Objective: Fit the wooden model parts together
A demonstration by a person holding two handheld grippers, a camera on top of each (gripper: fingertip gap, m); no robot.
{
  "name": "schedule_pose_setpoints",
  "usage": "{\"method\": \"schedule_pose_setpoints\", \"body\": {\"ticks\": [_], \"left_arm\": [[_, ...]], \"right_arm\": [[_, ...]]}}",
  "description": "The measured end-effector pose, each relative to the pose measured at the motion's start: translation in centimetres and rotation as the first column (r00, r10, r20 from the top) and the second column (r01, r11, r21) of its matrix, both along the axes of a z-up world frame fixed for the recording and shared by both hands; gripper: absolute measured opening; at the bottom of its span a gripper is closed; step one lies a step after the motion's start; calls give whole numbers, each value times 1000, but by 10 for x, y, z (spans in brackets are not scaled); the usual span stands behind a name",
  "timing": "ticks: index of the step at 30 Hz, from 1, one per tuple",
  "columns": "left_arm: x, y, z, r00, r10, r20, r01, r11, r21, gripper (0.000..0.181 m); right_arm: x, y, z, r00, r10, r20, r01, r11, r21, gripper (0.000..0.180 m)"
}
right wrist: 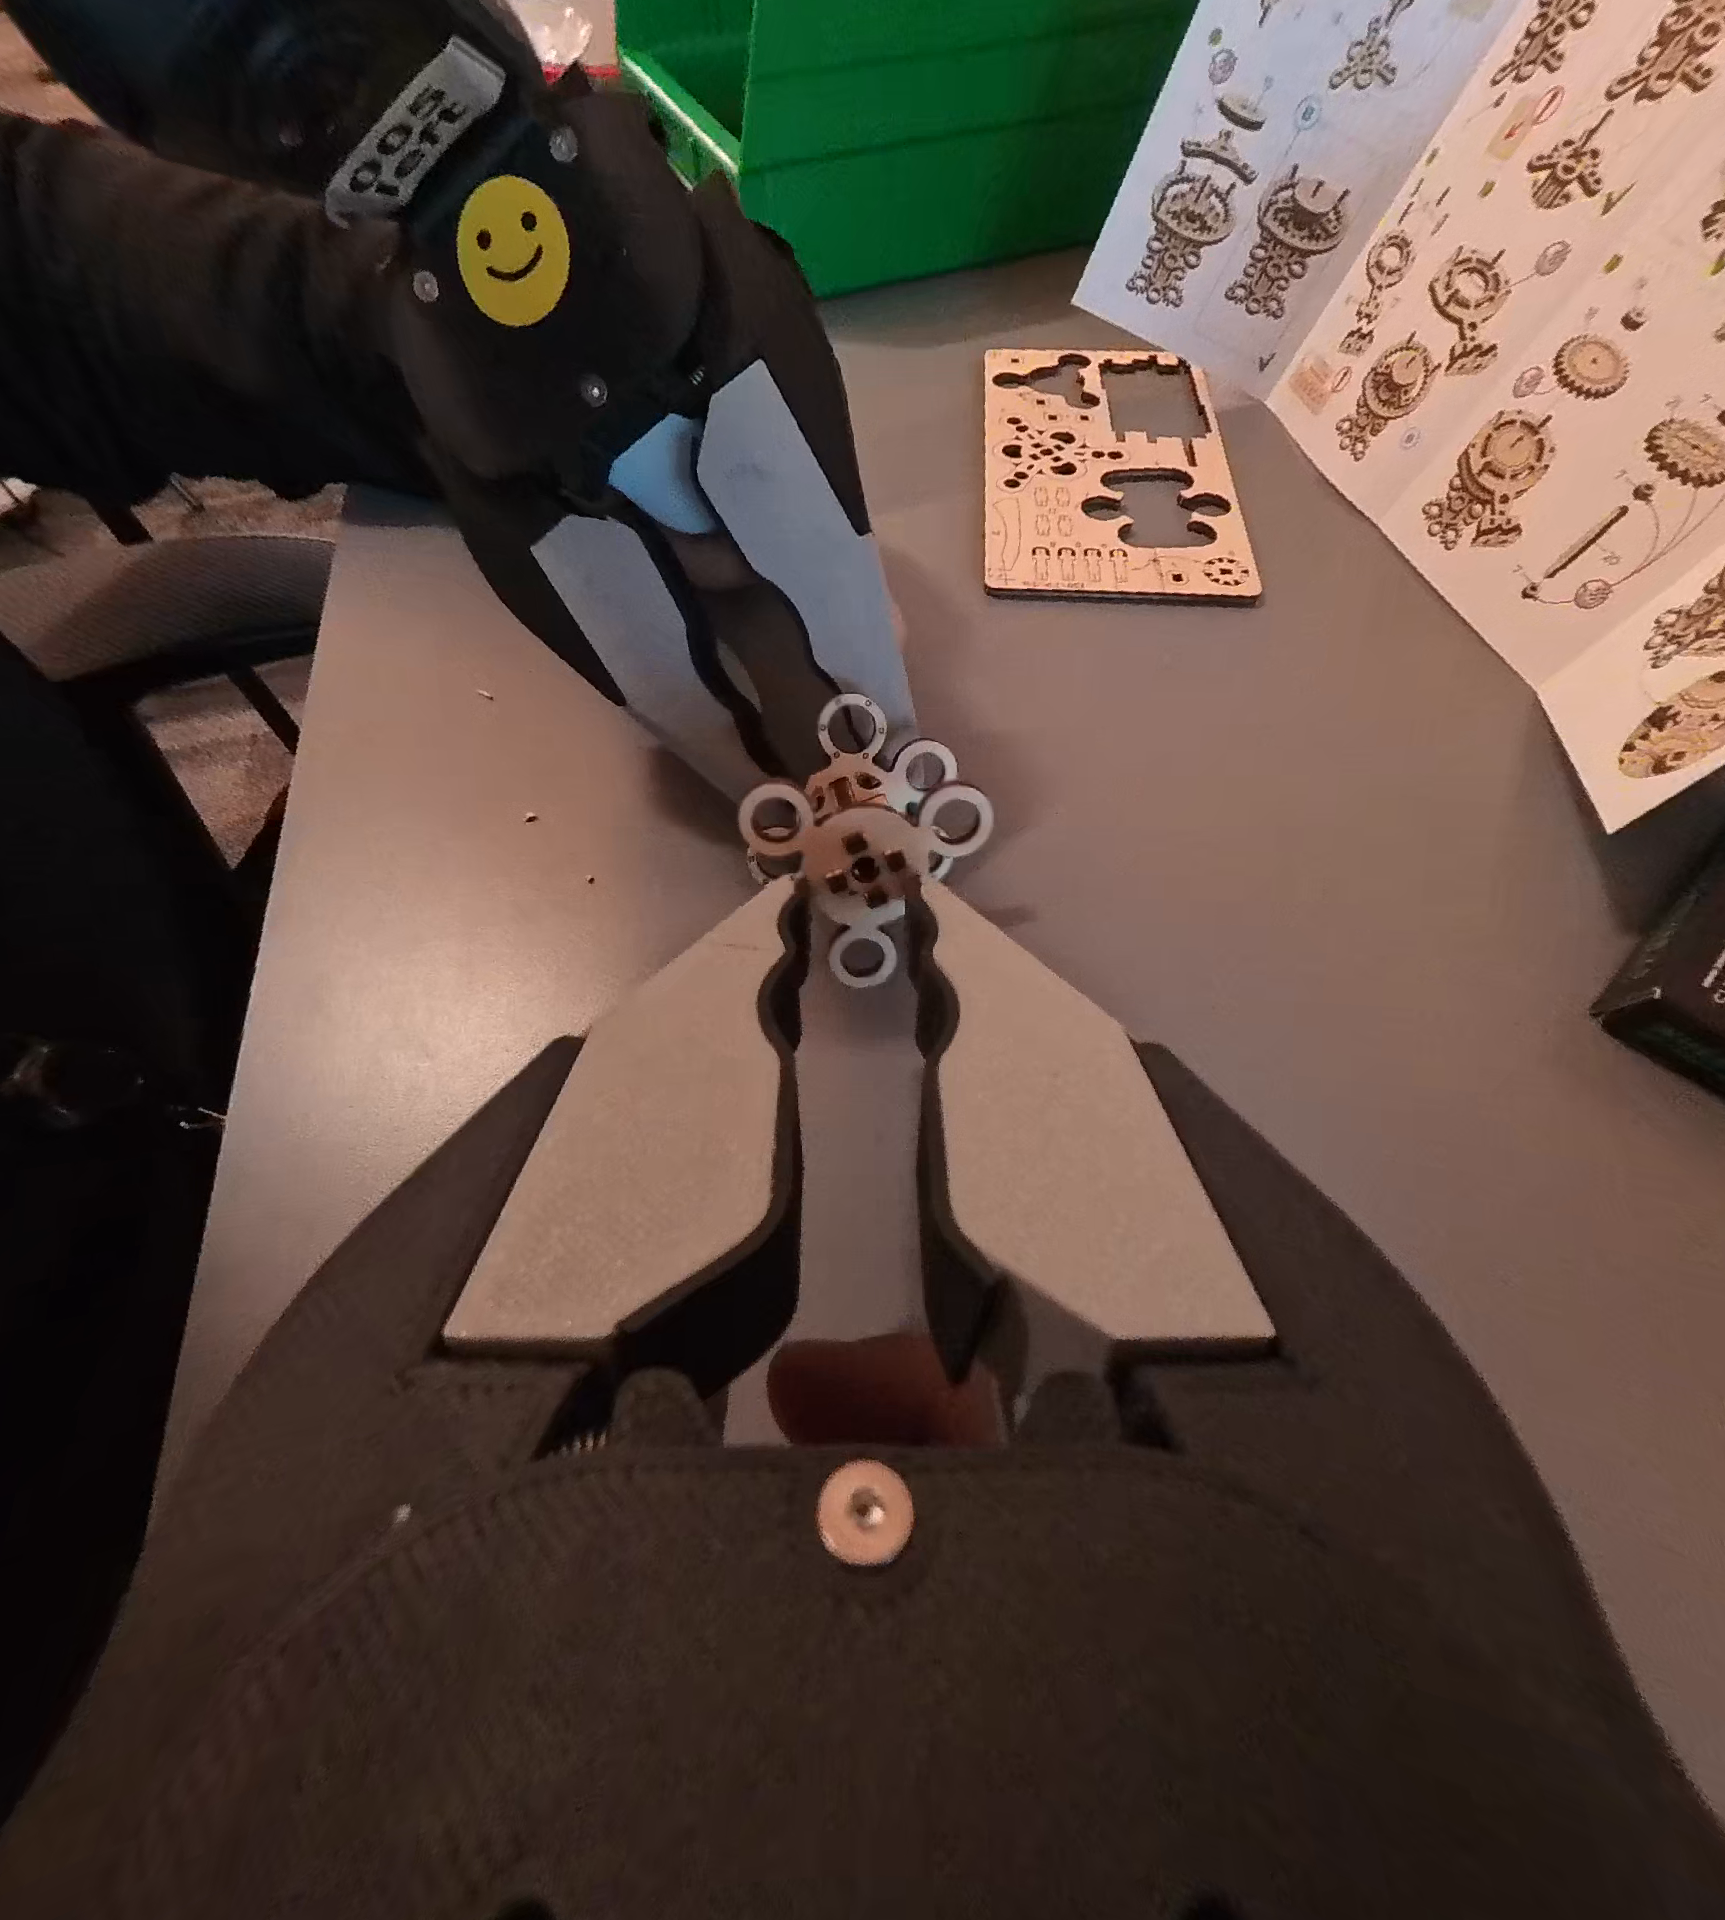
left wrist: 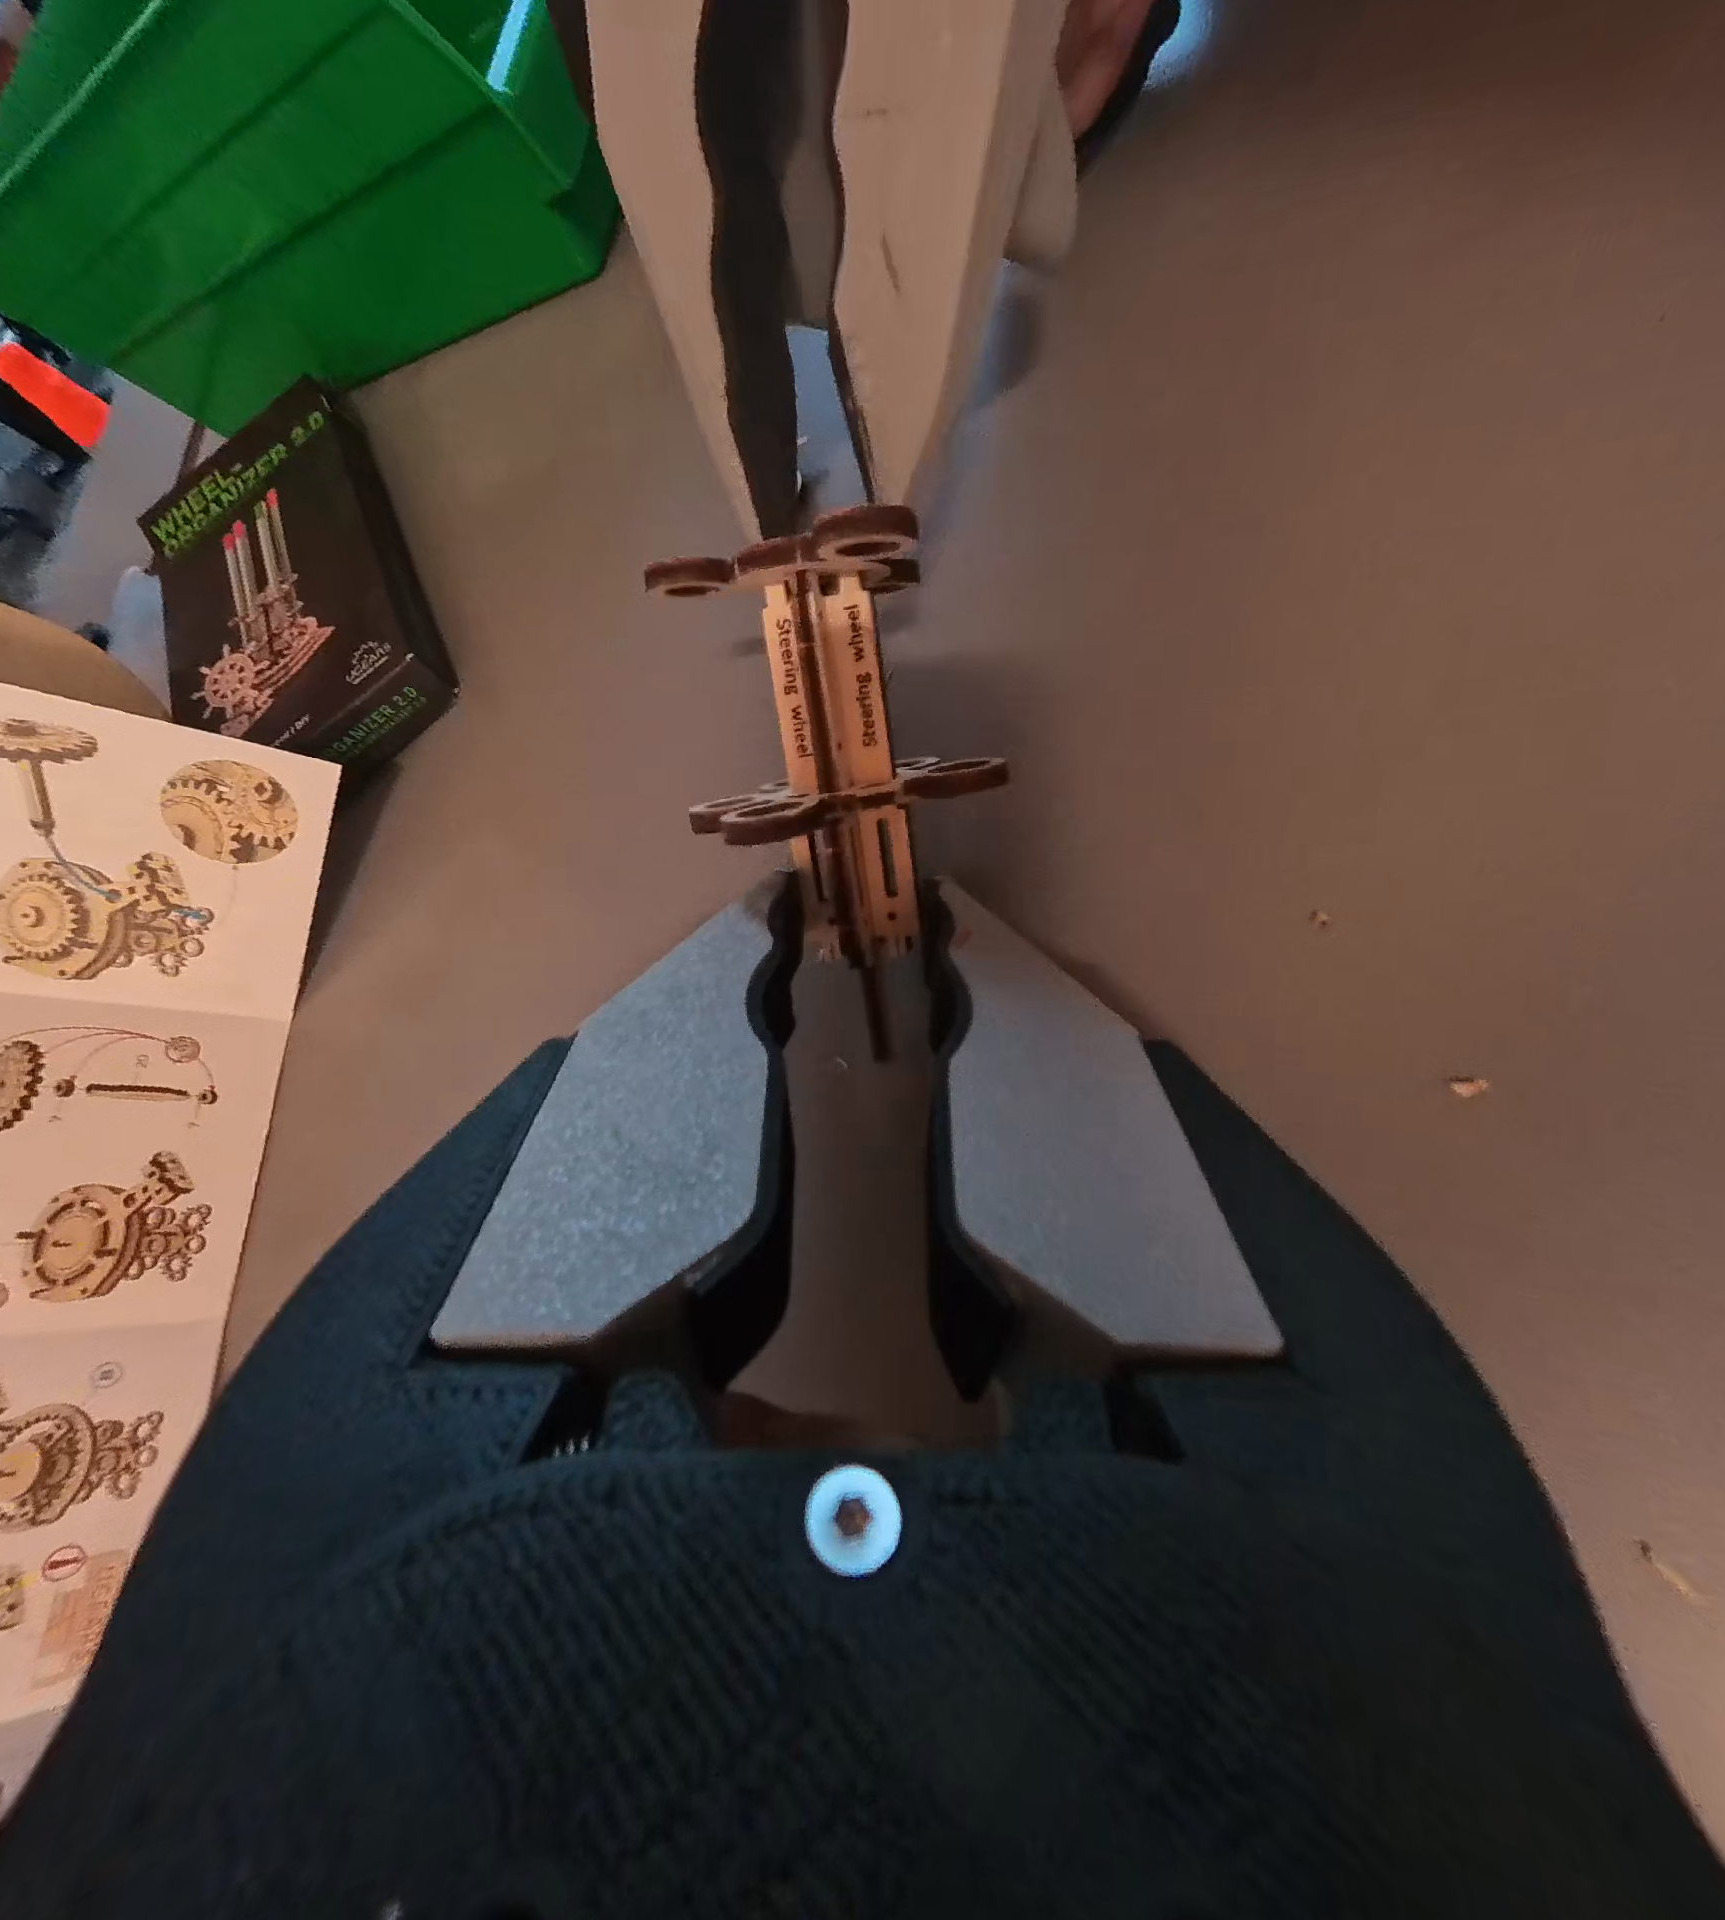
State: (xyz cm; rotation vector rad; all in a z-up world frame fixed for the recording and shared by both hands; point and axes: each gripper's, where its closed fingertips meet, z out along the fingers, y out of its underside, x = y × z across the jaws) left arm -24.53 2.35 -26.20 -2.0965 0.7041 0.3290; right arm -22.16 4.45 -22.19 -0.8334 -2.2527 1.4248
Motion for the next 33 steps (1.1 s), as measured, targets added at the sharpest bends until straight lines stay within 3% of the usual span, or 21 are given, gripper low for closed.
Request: {"method": "schedule_pose_setpoints", "body": {"ticks": [8, 13, 33], "left_arm": [[-1, 0, 1, 999, -14, -46, 15, 1000, 22, 20], [-1, 1, 1, 998, -16, -66, 18, 999, 32, 19], [-4, 4, 2, 986, 24, -167, -13, 998, 65, 19]], "right_arm": [[1, -3, 4, 1000, 5, -13, -6, 1000, -23, 2], [-2, 1, 3, 1000, -20, 24, 21, 998, -52, 14], [-4, 4, 1, 994, -44, 98, 56, 992, -116, 8]]}}
